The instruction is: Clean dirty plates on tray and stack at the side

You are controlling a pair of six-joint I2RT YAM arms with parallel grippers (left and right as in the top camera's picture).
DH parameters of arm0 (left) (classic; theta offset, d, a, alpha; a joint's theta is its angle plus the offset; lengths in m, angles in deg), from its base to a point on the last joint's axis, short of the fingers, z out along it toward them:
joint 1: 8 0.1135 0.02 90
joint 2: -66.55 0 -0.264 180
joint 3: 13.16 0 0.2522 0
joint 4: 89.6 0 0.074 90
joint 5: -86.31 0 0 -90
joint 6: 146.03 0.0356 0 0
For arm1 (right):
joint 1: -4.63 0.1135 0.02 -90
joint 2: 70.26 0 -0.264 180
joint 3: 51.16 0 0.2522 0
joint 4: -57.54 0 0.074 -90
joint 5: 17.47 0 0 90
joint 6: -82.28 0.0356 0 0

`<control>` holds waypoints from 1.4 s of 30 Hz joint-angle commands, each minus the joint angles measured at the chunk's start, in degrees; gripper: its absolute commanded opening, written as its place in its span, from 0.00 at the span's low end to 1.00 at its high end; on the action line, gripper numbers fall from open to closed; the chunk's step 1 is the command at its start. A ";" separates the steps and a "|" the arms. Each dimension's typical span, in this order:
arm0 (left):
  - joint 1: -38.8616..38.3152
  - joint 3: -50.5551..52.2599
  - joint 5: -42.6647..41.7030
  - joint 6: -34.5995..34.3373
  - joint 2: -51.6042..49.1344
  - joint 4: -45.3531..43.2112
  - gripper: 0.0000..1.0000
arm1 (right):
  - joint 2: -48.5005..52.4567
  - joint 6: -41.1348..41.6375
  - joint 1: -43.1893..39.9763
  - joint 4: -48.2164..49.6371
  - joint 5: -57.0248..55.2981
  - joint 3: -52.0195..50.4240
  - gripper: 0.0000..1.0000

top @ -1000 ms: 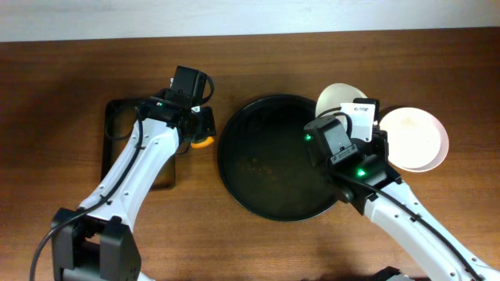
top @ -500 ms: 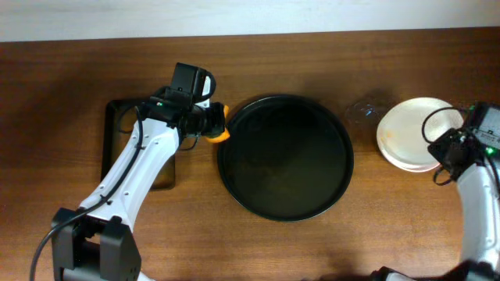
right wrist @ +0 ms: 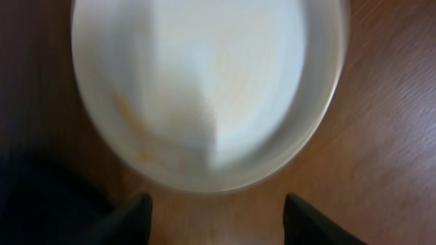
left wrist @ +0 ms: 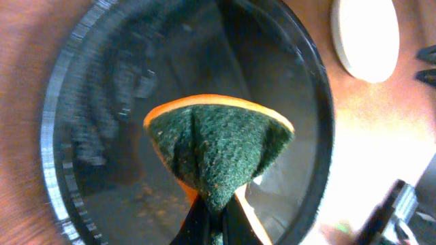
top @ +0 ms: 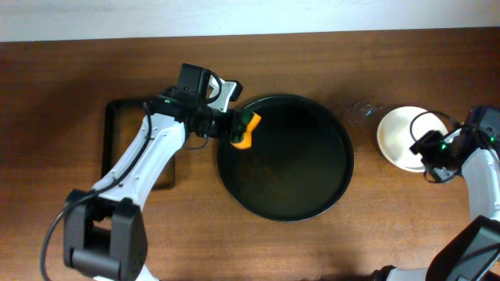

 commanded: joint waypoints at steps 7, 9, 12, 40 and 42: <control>-7.61 -0.35 -12.98 11.91 -13.05 -2.82 0.00 | -1.42 -9.77 9.99 -8.63 4.24 0.85 0.62; -8.44 -0.35 -13.03 12.35 -15.78 -3.41 0.00 | -1.42 -9.75 9.99 -8.68 4.26 0.85 0.62; -8.52 -0.35 -9.38 12.94 -19.06 -3.78 0.00 | -1.42 -9.75 9.99 -9.05 4.28 0.85 0.62; -10.29 -3.06 11.93 12.70 -19.91 -6.49 0.00 | -1.42 -9.75 9.99 -10.14 4.28 0.85 0.62; -10.27 -3.19 12.31 12.70 -18.47 -6.29 0.00 | -1.42 -9.77 9.99 -10.29 4.28 0.85 0.62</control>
